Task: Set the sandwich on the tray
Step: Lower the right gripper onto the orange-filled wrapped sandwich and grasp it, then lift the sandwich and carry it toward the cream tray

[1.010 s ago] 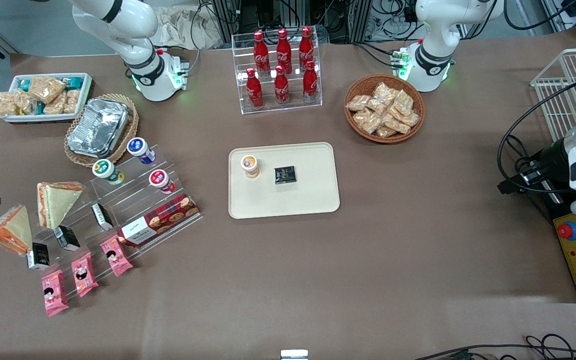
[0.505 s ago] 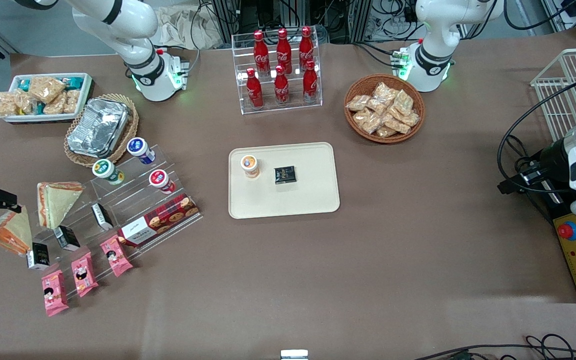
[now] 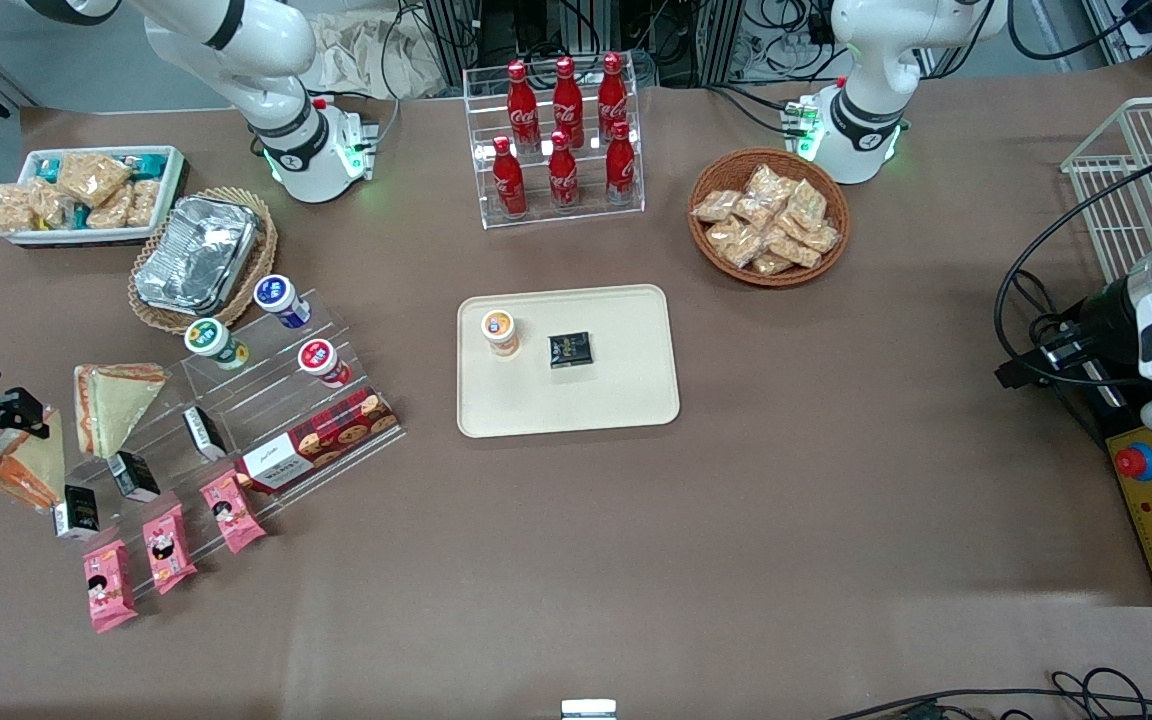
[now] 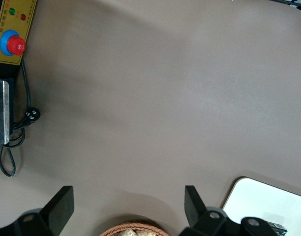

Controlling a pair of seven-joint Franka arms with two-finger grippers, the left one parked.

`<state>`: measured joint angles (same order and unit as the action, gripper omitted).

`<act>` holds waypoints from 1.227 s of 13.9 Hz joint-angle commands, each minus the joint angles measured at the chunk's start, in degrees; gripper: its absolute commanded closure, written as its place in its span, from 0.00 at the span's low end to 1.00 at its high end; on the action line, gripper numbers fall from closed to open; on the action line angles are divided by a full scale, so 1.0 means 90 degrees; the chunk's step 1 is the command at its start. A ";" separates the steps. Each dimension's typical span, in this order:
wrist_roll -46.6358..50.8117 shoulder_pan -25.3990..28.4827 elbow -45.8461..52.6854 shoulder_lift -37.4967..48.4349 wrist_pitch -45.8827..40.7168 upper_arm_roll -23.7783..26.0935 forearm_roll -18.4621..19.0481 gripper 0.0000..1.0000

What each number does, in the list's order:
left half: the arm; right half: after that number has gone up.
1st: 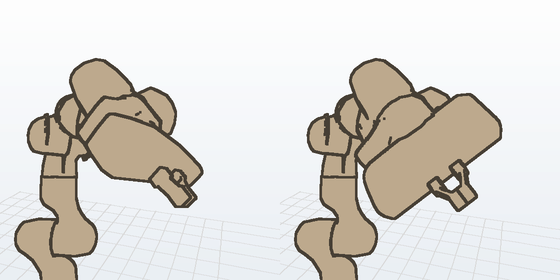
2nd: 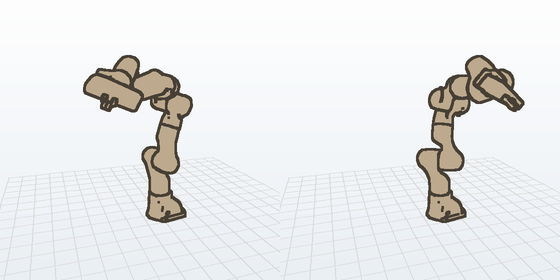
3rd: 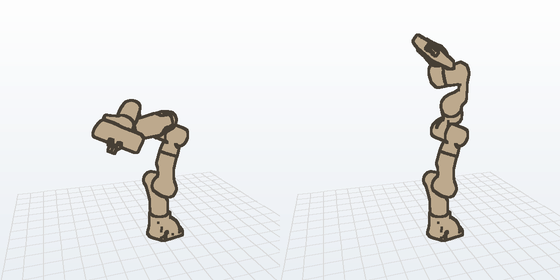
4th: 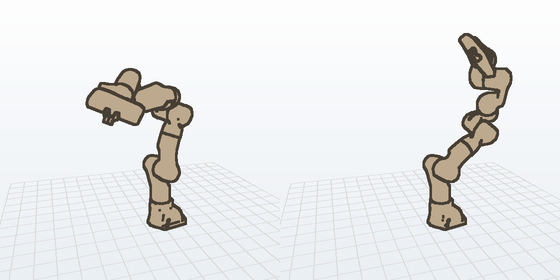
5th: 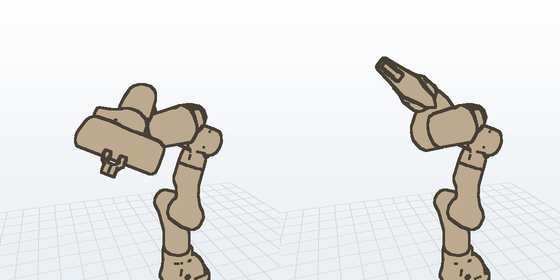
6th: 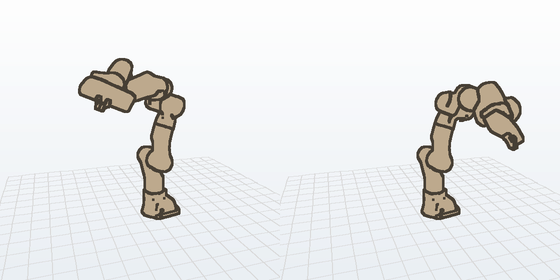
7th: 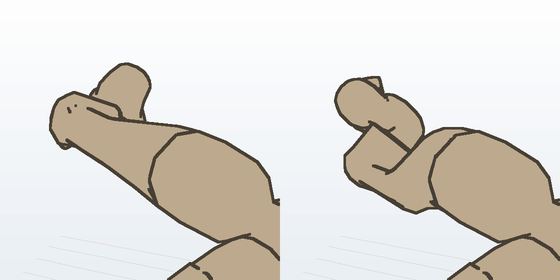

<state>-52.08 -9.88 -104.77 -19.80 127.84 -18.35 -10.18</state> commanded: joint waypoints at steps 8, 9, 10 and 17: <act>-0.0374 0.0627 0.1209 0.0637 -0.1260 -0.0012 0.0115 1.00; -0.0569 0.0822 0.1483 0.0676 -0.1710 -0.0012 0.0184 1.00; -0.0667 0.1085 0.1669 0.0706 -0.2072 -0.0012 0.0184 1.00; -0.0649 0.3535 0.1710 0.0892 -0.2847 -0.0012 0.0184 1.00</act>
<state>-56.99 16.69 -90.02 -11.41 104.03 -17.73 -9.47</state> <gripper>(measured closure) 0.819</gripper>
